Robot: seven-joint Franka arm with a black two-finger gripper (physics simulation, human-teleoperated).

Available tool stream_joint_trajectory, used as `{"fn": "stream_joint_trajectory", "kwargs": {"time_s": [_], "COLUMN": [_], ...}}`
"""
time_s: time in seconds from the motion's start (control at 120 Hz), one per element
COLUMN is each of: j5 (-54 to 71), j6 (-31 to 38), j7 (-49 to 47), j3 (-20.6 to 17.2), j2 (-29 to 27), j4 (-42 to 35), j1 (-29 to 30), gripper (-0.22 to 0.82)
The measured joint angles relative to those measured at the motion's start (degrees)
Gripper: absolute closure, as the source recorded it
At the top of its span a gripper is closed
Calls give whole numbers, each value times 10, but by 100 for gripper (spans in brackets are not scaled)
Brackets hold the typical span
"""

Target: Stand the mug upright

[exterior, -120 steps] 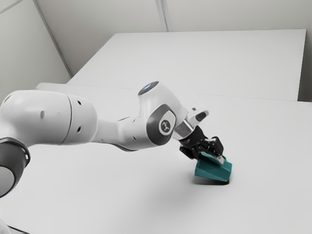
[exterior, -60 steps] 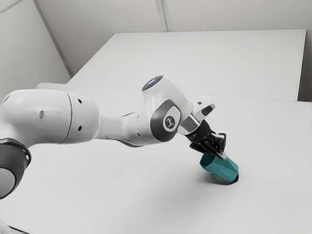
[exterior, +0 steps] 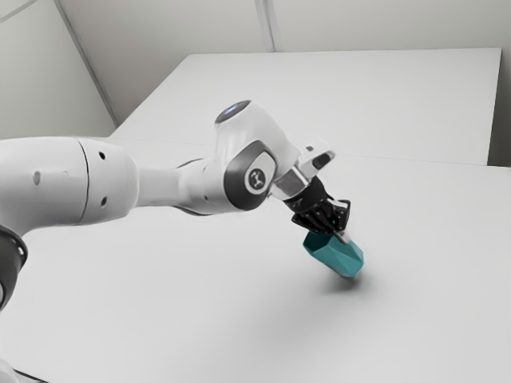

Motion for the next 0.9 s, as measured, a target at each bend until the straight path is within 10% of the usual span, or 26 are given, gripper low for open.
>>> {"fn": "stream_joint_trajectory", "kwargs": {"time_s": [0.9], "j5": [285], "j6": [-161], "j7": [-25], "j3": [58], "j2": [-40], "j4": [4], "j1": [79], "gripper": [79]}}
